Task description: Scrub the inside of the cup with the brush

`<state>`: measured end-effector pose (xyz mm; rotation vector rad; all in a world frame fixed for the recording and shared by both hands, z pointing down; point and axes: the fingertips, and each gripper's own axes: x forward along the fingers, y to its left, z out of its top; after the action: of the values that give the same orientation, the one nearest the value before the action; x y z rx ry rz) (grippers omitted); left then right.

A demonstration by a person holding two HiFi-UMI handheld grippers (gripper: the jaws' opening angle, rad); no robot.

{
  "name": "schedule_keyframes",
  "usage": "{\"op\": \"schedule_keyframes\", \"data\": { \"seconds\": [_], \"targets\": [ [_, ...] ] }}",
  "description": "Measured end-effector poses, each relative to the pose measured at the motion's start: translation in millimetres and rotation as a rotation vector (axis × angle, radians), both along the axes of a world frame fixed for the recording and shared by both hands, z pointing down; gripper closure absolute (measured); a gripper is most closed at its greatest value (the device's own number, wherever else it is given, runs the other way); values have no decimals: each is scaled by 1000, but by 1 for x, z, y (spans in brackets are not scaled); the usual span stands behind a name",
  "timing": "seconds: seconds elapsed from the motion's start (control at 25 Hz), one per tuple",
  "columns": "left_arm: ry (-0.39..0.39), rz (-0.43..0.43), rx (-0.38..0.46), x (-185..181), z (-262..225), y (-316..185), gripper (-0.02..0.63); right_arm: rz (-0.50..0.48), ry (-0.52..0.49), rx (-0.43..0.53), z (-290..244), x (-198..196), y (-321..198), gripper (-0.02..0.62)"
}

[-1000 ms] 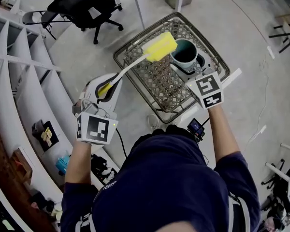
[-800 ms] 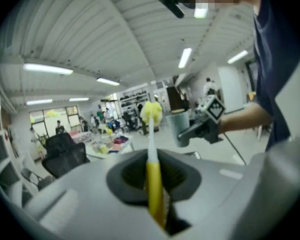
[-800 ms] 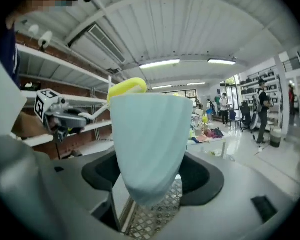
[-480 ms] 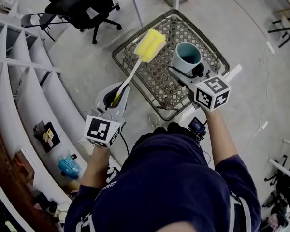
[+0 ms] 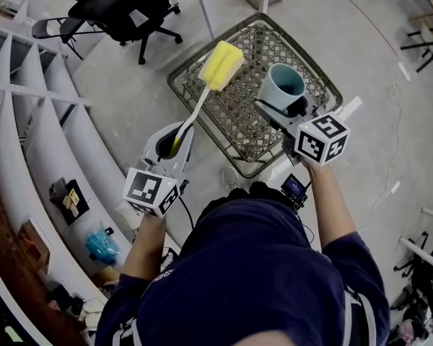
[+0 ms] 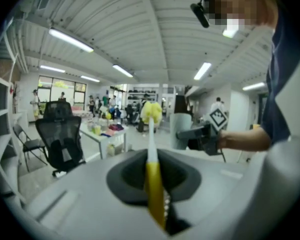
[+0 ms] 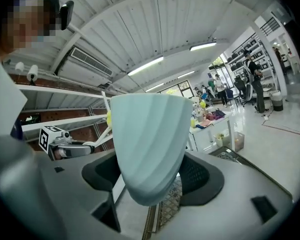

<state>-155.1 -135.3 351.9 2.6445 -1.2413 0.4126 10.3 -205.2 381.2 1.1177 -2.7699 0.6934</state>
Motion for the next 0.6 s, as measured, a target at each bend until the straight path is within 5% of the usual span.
{"op": "schedule_keyframes", "data": {
  "seconds": [0.6],
  "targets": [
    [36, -19, -31, -2, 5, 4, 578, -1, 1, -15, 3, 3, 7, 245]
  ]
}}
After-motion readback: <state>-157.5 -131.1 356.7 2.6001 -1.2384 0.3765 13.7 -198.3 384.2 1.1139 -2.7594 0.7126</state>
